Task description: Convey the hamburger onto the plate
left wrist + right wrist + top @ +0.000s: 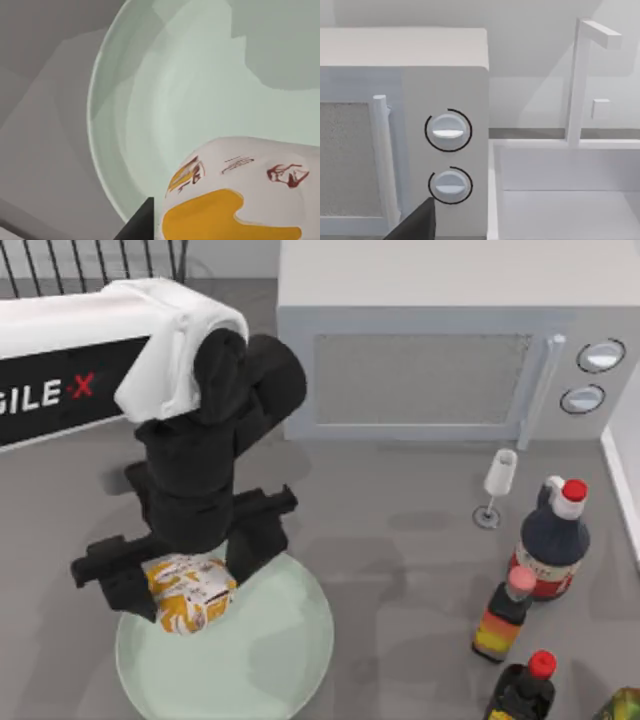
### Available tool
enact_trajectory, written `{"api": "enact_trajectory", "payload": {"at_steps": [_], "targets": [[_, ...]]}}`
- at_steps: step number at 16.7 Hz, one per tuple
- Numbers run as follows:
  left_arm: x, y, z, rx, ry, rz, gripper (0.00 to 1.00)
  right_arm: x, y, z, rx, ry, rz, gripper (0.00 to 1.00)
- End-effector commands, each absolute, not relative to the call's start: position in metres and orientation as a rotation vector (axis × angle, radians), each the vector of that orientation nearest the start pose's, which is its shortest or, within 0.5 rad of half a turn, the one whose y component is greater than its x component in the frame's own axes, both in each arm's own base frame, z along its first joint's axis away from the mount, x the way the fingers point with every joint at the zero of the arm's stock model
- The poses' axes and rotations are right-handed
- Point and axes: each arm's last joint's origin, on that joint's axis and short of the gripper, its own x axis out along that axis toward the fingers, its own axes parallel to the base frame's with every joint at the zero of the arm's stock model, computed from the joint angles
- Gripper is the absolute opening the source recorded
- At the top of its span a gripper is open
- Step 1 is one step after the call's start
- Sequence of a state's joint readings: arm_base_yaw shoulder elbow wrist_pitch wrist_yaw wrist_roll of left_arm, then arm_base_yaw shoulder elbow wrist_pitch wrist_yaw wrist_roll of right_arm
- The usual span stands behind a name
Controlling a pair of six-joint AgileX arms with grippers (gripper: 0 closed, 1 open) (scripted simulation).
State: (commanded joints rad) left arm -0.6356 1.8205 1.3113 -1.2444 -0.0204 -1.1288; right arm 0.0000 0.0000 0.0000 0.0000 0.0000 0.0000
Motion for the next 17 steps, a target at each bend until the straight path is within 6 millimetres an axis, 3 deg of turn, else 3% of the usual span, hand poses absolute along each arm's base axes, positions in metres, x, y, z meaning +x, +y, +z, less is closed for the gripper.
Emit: {"api": "enact_trajectory", "payload": {"at_steps": [8,12,17], "targets": [[0.241,-0.202,0.189,-0.822,1.373,1.040,0.00,0.106,-0.001,0.160,0.000,0.000,0.000,1.00],[0.243,-0.200,0.191,-1.023,1.263,1.171,0.00,0.106,-0.001,0.160,0.000,0.000,0.000,1.00],[0.245,-0.198,0.192,-1.085,1.229,1.205,0.00,0.106,-0.001,0.160,0.000,0.000,0.000,1.00]]}}
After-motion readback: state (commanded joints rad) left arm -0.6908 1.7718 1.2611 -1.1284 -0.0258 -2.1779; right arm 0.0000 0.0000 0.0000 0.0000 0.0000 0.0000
